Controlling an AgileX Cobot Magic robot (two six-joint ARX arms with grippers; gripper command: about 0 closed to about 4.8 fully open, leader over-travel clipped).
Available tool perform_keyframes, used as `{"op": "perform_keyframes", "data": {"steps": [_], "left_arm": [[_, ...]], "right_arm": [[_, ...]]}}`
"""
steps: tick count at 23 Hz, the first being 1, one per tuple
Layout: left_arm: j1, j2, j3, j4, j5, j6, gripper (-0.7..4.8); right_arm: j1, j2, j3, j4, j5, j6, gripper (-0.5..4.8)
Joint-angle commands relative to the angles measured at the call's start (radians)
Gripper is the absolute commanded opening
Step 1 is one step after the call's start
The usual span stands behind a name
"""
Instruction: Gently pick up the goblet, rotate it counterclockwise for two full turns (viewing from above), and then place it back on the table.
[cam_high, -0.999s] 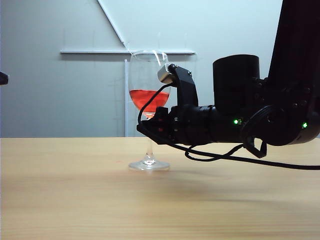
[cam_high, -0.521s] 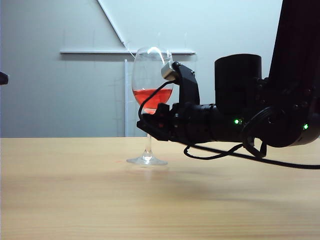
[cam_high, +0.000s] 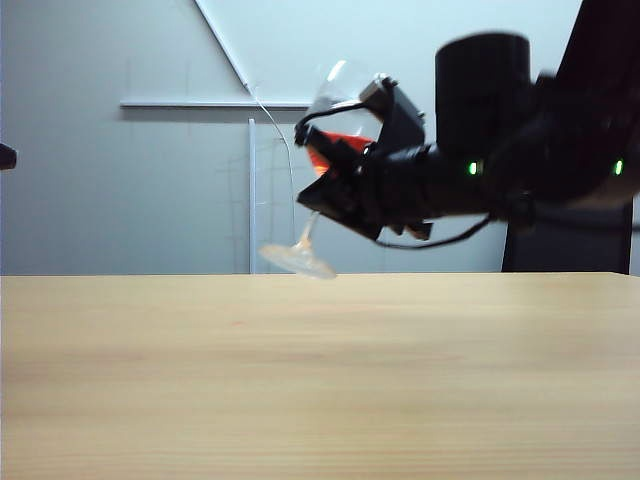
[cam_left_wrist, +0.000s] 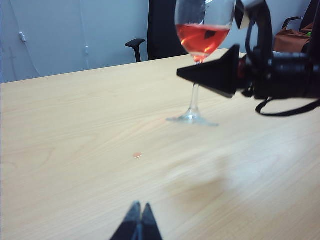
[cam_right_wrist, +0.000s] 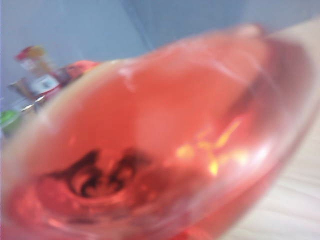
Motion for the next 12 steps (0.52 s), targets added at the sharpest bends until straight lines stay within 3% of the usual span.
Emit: {"op": "perform_keyframes", "data": {"steps": [1,5,8,12], "left_arm": [[0.001,0.002,0.003,0.013,0.003,0.0,-0.05],[0.001,0.002,0.003,0.013,0.003,0.0,-0.05],[0.001,0.002,0.003,0.013,0.003,0.0,-0.05],[0.001,0.002,0.003,0.013,0.003,0.0,-0.05]], "right_arm": [[-0.004,-0.067,0.01,-0.09,0.037,0.016,-0.06],[-0.005,-0.125,0.013,-0.161,0.074,-0.003,-0.06],[0.005,-0.176,0.046,-0.316,0.129,-0.108,-0.06],[0.041,-0.218,0.069,-0.395,0.233,-0.294,-0.06]]}}
